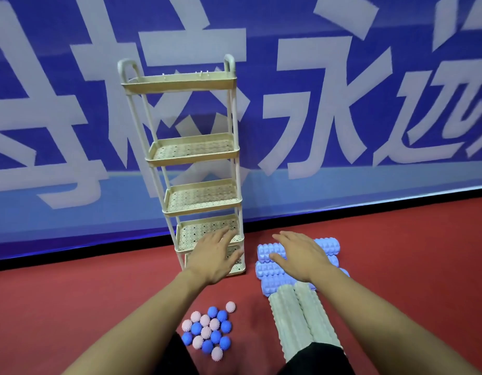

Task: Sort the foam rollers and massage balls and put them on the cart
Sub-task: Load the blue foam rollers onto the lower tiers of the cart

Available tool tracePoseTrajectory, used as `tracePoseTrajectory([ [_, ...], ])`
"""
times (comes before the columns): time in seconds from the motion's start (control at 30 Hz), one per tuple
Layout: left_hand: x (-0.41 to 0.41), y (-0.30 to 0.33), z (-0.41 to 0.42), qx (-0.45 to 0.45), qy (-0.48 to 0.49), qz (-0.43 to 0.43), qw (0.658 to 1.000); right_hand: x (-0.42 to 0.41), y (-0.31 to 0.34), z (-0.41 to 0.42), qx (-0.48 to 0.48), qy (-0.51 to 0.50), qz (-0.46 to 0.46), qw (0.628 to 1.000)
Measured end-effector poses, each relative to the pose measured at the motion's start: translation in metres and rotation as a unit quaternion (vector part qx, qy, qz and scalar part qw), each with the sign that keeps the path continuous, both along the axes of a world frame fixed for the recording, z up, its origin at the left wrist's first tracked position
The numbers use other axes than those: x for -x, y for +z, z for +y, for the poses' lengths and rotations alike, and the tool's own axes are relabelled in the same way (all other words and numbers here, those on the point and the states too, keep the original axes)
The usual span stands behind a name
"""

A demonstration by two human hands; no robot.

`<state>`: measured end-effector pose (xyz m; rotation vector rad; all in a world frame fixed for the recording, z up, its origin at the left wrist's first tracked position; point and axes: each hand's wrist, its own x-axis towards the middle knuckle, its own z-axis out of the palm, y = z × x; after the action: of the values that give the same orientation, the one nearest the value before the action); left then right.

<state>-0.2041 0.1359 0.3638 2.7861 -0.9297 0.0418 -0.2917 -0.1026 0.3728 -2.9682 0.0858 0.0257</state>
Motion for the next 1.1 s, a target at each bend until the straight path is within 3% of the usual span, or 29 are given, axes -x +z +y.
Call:
tracePoseTrajectory([
  [0.67, -0.024, -0.017, 0.135, 0.061, -0.003, 0.000, 0.998, -0.049, 0.001, 0.126, 0.072, -0.003, 0.011, 0.997],
  [0.87, -0.055, -0.041, 0.083, 0.057, -0.018, 0.024, 0.998, -0.076, -0.044, 0.086, 0.050, -0.015, 0.048, 0.997],
  [1.1, -0.130, -0.163, -0.039, 0.034, 0.004, 0.132, 0.991, -0.149, -0.159, -0.031, -0.020, -0.073, 0.093, 0.993],
])
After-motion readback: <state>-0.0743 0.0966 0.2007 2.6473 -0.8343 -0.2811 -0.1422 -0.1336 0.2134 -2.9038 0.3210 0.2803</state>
